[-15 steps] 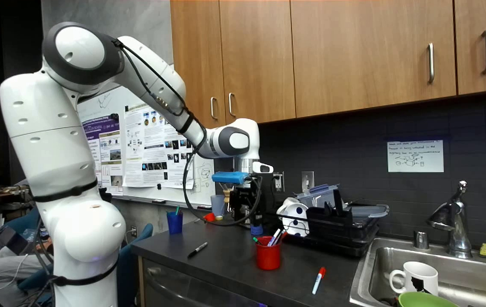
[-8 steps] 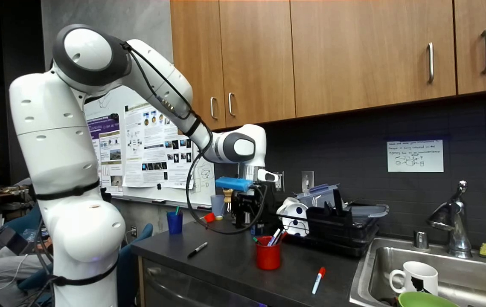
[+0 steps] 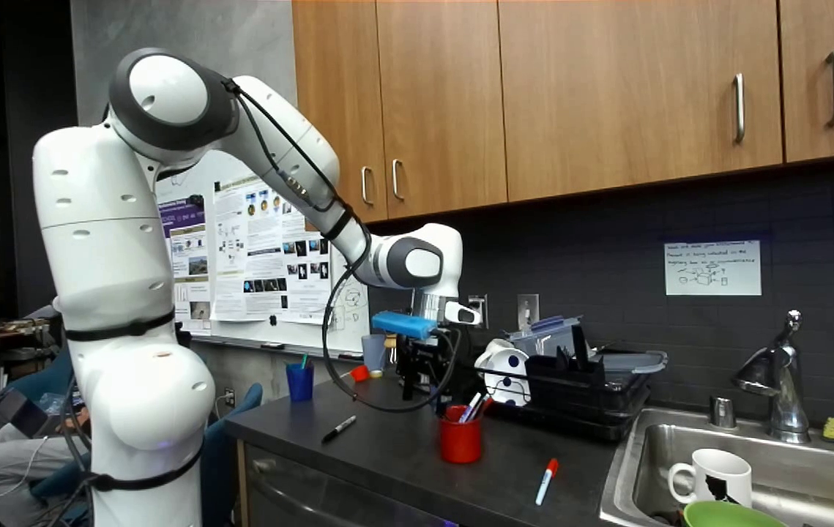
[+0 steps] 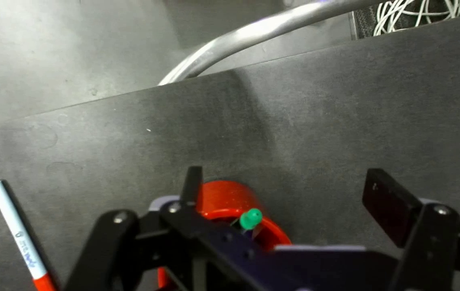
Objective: Remove one pen from the red mug and put it on the left side of the counter.
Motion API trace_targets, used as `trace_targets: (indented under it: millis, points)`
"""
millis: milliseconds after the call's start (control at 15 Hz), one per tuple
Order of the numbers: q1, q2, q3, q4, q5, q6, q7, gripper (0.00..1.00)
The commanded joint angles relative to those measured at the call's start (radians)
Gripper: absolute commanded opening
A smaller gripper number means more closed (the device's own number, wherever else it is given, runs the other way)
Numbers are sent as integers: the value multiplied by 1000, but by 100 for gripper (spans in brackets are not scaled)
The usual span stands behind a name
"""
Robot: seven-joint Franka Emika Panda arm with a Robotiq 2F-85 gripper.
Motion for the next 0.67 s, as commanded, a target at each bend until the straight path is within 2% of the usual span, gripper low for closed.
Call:
trace_targets:
  millis: [0, 600]
  points:
    - [-11, 27, -5, 24, 30, -9, -34, 100]
    - [-19, 73, -5, 58, 33, 18, -47, 100]
